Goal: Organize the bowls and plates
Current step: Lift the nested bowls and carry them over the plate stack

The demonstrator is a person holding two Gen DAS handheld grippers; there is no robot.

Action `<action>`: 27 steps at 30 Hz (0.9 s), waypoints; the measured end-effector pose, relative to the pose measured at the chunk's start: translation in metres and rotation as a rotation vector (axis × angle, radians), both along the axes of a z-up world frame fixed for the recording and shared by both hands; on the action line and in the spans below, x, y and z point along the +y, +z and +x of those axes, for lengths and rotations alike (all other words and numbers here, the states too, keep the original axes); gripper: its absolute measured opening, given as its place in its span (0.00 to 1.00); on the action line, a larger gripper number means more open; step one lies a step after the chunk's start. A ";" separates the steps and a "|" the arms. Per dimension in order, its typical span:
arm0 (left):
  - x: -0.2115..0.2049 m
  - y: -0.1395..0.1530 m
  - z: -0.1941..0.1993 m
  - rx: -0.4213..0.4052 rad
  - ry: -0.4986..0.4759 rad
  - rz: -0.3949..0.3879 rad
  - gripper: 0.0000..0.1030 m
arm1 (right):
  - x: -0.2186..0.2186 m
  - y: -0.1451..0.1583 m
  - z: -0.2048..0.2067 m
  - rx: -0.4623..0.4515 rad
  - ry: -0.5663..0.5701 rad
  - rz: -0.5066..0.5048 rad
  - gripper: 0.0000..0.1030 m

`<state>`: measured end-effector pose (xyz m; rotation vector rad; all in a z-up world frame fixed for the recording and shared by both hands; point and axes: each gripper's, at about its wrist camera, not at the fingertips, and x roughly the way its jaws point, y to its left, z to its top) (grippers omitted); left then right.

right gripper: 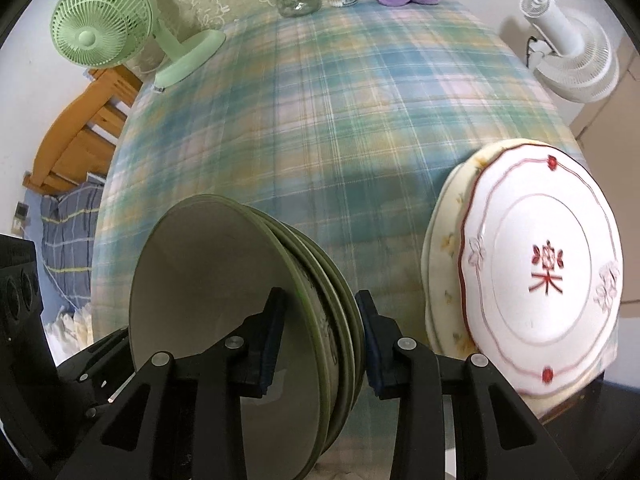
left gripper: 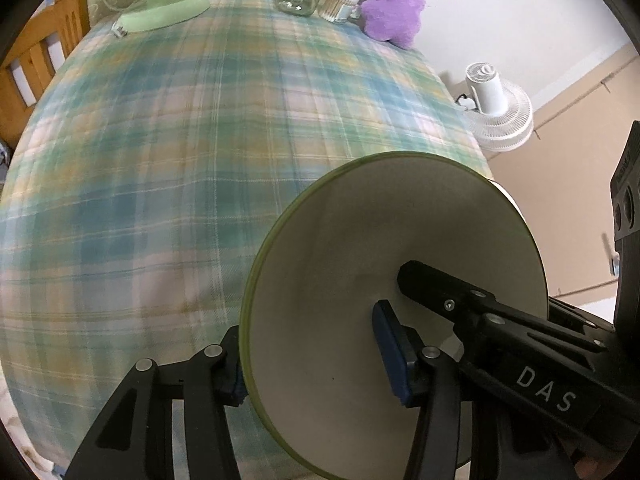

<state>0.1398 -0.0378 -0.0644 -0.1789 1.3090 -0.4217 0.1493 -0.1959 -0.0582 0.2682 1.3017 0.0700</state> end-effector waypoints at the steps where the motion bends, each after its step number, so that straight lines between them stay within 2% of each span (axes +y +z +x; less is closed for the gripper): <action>1: 0.001 0.003 -0.002 -0.004 -0.006 -0.001 0.50 | 0.001 0.003 -0.003 -0.005 -0.009 -0.001 0.38; 7: -0.002 0.021 -0.009 -0.021 -0.040 -0.013 0.50 | 0.003 0.024 -0.021 -0.030 -0.059 -0.017 0.38; 14: -0.016 0.034 -0.013 -0.081 -0.044 0.003 0.50 | -0.006 0.041 -0.031 -0.078 -0.072 -0.014 0.38; 27: -0.079 0.040 -0.016 -0.075 0.051 0.030 0.50 | -0.065 0.045 -0.024 -0.083 0.009 0.023 0.37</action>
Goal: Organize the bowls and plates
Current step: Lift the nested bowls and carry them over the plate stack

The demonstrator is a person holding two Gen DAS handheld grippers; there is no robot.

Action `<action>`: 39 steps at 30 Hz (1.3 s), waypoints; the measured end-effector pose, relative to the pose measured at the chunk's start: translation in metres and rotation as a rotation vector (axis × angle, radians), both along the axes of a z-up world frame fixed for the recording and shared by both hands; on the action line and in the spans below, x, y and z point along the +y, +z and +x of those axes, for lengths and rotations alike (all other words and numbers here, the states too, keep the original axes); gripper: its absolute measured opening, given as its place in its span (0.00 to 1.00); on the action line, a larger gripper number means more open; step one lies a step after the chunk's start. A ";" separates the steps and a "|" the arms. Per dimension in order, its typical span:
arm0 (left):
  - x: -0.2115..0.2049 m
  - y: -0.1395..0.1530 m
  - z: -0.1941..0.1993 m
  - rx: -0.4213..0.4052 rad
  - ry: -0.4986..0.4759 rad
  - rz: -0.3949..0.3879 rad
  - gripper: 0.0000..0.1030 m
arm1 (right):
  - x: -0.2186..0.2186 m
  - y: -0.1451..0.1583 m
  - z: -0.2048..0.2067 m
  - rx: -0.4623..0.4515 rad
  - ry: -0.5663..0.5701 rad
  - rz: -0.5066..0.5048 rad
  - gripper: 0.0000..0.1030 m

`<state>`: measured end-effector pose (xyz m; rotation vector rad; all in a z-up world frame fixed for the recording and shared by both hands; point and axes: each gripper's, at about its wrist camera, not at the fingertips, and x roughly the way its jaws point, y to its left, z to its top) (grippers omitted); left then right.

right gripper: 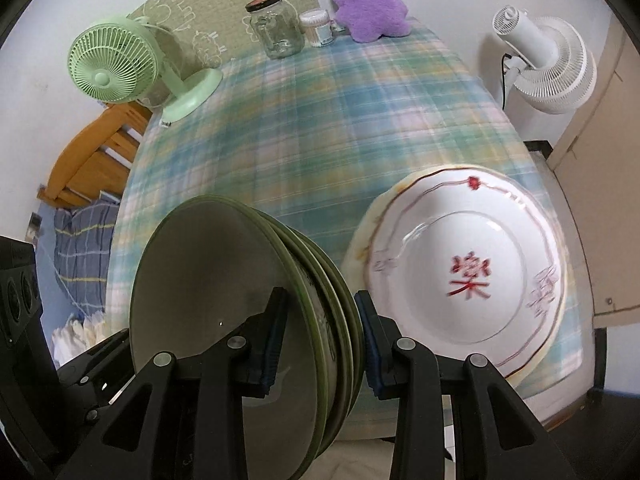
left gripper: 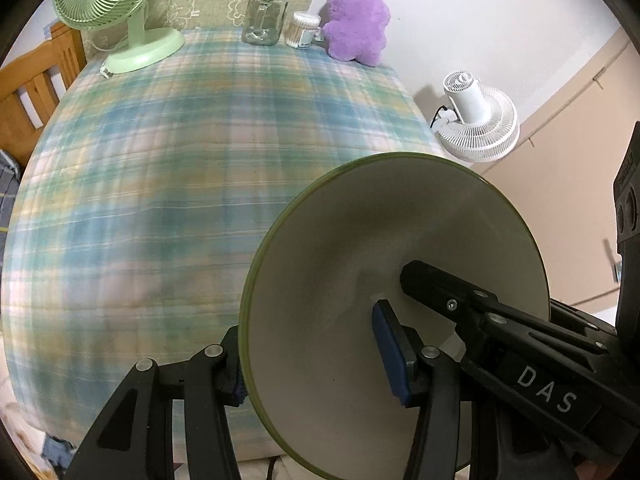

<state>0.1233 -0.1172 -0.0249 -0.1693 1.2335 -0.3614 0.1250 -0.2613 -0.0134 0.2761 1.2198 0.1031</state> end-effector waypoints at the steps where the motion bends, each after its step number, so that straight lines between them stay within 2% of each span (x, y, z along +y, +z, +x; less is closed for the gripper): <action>1: -0.005 0.001 -0.001 0.000 0.005 -0.001 0.50 | -0.006 0.001 0.000 -0.002 0.009 -0.002 0.37; 13: -0.070 -0.002 0.002 0.012 0.051 -0.008 0.50 | -0.074 0.001 0.007 0.008 0.058 -0.013 0.37; 21: -0.104 -0.013 0.009 0.044 0.075 -0.014 0.50 | -0.109 -0.010 0.015 0.032 0.076 -0.019 0.37; 29: -0.125 -0.031 0.016 0.088 0.092 -0.018 0.49 | -0.132 -0.029 0.024 0.078 0.087 -0.027 0.37; 39: -0.140 -0.031 0.027 0.062 0.089 0.022 0.49 | -0.146 -0.036 0.037 0.085 0.089 -0.007 0.37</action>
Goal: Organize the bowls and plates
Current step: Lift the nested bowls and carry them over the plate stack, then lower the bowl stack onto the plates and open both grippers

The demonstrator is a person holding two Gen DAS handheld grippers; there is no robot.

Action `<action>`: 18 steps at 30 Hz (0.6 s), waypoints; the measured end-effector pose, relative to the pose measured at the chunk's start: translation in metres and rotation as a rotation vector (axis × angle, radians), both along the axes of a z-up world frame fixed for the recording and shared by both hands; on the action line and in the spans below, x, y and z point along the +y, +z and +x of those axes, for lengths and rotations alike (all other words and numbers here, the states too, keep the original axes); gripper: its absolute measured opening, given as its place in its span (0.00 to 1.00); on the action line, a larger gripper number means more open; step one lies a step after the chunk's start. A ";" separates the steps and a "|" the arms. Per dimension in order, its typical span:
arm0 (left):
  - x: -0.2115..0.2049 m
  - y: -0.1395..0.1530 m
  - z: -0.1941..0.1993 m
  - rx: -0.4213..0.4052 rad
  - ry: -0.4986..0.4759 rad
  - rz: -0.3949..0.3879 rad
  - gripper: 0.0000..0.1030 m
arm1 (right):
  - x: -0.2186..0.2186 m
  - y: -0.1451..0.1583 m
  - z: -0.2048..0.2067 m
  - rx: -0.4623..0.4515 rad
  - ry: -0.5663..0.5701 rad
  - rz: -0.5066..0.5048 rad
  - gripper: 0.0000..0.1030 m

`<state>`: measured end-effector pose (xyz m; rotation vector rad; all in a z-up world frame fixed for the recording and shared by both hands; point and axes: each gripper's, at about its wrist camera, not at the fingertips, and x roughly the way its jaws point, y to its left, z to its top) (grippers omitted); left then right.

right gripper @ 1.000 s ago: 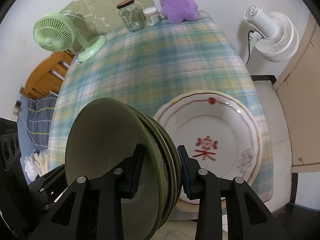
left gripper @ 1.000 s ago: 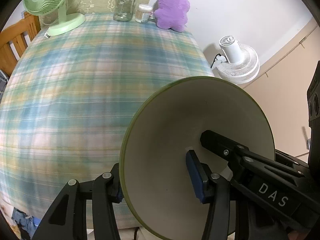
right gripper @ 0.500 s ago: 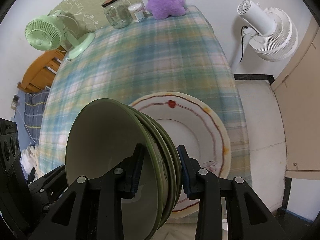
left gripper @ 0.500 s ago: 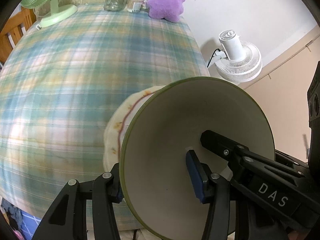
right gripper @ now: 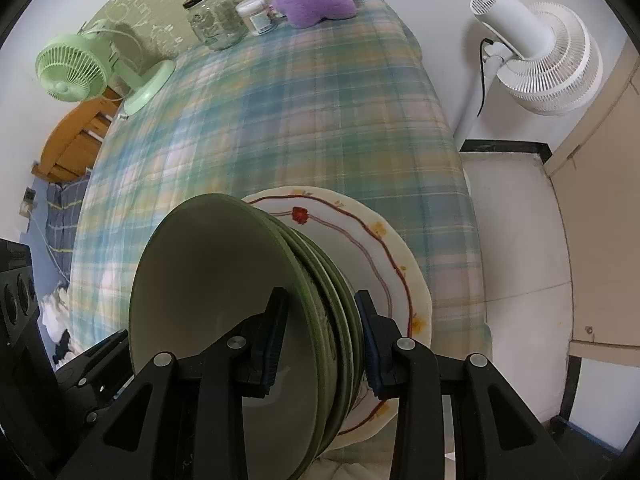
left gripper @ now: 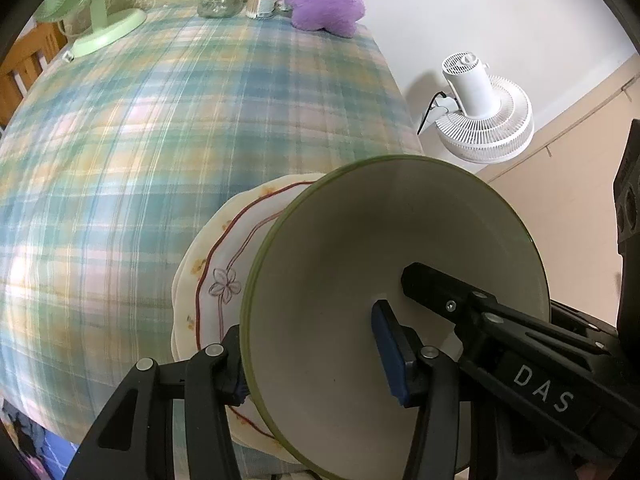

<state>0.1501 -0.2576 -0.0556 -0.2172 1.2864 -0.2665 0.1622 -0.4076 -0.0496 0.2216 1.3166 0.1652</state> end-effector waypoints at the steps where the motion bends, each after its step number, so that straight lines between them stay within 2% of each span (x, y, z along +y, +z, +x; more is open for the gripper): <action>1: -0.001 0.000 0.000 -0.001 -0.001 0.003 0.49 | -0.002 -0.001 0.001 0.001 -0.005 0.005 0.37; 6: -0.004 0.001 0.002 -0.001 -0.004 0.009 0.50 | -0.006 -0.003 -0.001 -0.002 -0.022 0.028 0.38; 9: -0.003 0.000 0.000 0.004 -0.007 -0.001 0.55 | -0.008 -0.004 -0.003 -0.011 -0.032 0.041 0.38; 11: -0.001 -0.002 -0.004 0.011 0.001 0.007 0.64 | -0.011 -0.004 -0.006 -0.016 -0.043 0.046 0.39; 14: -0.001 -0.002 -0.009 0.006 0.004 0.031 0.71 | -0.014 -0.005 -0.011 -0.019 -0.054 0.040 0.43; 18: -0.004 0.001 -0.015 -0.007 -0.003 0.049 0.73 | -0.018 -0.005 -0.017 -0.019 -0.068 0.016 0.50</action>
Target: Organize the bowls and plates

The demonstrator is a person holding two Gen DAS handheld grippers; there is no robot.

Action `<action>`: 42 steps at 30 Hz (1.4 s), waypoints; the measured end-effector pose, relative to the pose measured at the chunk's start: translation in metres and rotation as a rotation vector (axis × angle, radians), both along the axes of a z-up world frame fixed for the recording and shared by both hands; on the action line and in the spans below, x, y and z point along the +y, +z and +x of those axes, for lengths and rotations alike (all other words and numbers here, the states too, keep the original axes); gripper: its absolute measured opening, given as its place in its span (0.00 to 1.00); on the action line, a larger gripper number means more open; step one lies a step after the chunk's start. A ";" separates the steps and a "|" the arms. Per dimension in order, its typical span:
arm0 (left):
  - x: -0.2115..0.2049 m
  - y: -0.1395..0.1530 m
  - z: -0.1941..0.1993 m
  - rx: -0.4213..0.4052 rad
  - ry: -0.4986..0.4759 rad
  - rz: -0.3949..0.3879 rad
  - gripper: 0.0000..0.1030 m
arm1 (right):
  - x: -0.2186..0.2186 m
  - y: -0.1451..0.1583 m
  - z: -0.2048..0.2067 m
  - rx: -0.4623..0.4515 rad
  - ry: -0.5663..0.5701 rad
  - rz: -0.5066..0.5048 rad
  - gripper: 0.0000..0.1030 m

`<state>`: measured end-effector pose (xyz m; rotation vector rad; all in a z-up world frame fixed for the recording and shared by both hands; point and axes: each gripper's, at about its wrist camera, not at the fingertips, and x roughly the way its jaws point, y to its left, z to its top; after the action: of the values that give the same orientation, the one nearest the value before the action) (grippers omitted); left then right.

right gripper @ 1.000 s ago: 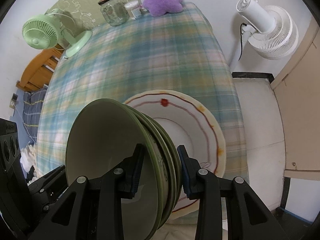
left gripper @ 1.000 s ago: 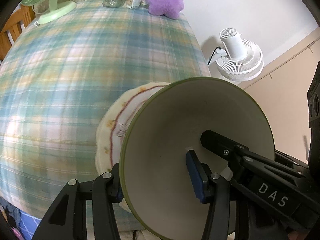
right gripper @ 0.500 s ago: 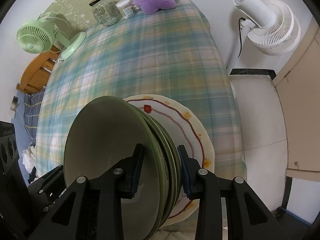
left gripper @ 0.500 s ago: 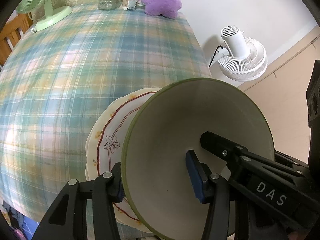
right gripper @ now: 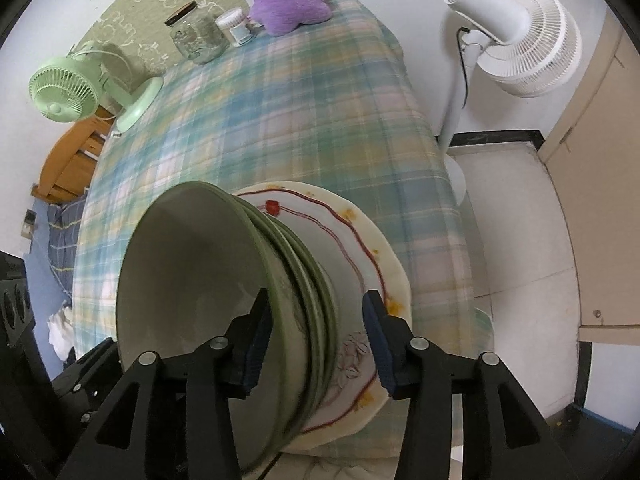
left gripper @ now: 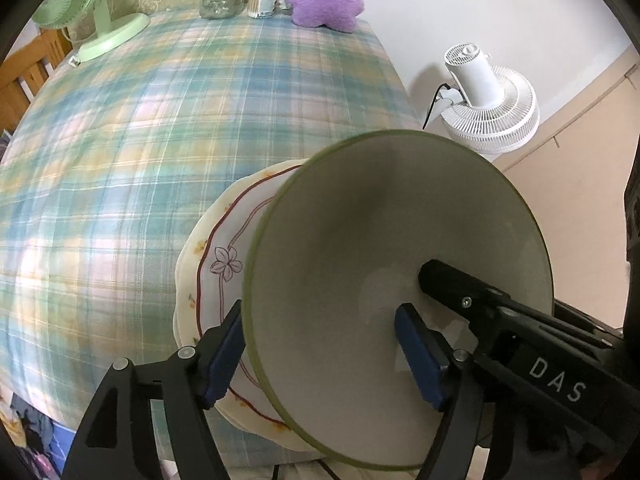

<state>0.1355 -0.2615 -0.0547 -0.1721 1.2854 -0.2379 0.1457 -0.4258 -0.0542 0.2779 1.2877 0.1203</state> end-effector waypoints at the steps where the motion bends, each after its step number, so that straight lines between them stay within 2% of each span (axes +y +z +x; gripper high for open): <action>1: 0.000 0.001 -0.001 -0.005 0.000 0.002 0.74 | -0.001 0.001 -0.002 -0.002 -0.004 -0.016 0.52; 6: 0.002 0.017 -0.006 -0.056 -0.008 0.020 0.81 | -0.004 0.014 -0.008 -0.034 -0.017 -0.046 0.62; 14: 0.018 0.050 -0.016 -0.166 -0.044 0.046 0.83 | 0.011 0.053 -0.025 -0.143 -0.058 -0.136 0.63; 21: 0.062 0.076 -0.023 -0.266 -0.060 0.038 0.83 | 0.042 0.089 -0.048 -0.256 -0.128 -0.210 0.63; 25: 0.096 0.084 -0.031 -0.341 -0.054 0.090 0.83 | 0.077 0.100 -0.059 -0.320 -0.154 -0.218 0.64; 27: 0.119 0.086 -0.037 -0.382 -0.045 0.115 0.88 | 0.095 0.102 -0.063 -0.341 -0.160 -0.217 0.71; 30: 0.153 0.085 -0.041 -0.416 -0.040 0.128 0.89 | 0.126 0.101 -0.072 -0.380 -0.178 -0.220 0.75; 34: 0.191 0.078 -0.050 -0.476 -0.011 0.164 0.92 | 0.167 0.093 -0.080 -0.419 -0.195 -0.209 0.75; 38: 0.227 0.065 -0.061 -0.498 0.054 0.191 0.93 | 0.196 0.083 -0.086 -0.450 -0.174 -0.201 0.75; 42: 0.251 0.051 -0.075 -0.523 0.115 0.193 0.94 | 0.218 0.073 -0.099 -0.542 -0.131 -0.251 0.75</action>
<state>0.0605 -0.0105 -0.0033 -0.0141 0.7697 -0.0512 0.0471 -0.2081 0.0191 0.1010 0.7328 -0.0758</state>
